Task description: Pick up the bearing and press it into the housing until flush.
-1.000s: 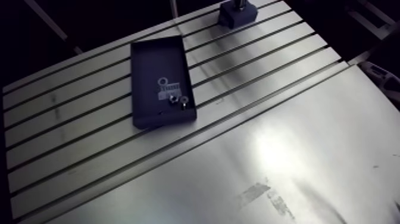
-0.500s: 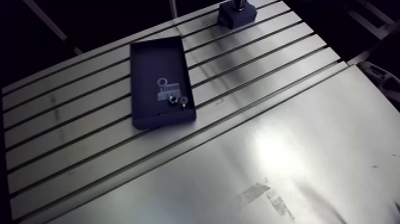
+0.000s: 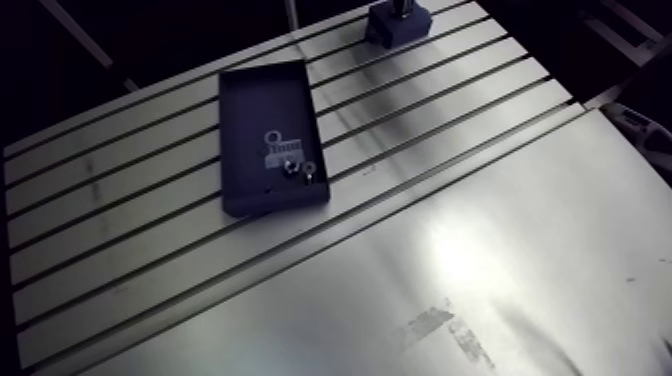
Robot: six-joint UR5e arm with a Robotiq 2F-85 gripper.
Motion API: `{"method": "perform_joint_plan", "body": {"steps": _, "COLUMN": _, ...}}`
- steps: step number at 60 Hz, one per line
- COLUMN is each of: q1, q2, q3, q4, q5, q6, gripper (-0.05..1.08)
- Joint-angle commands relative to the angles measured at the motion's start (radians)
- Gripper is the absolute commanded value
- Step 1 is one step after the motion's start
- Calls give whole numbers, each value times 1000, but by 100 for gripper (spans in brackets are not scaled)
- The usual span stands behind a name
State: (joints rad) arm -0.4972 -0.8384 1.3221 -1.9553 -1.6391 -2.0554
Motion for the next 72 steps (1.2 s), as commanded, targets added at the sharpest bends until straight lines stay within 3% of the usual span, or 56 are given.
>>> {"method": "perform_joint_plan", "body": {"steps": 1, "q1": 0, "q2": 2, "q3": 4, "q4": -1, "q5": 1, "q6": -1, "gripper": 107}}
{"method": "perform_joint_plan", "body": {"steps": 72, "q1": -5, "q2": -11, "q3": 10, "q4": -20, "q5": 3, "q6": -10, "gripper": 107}}
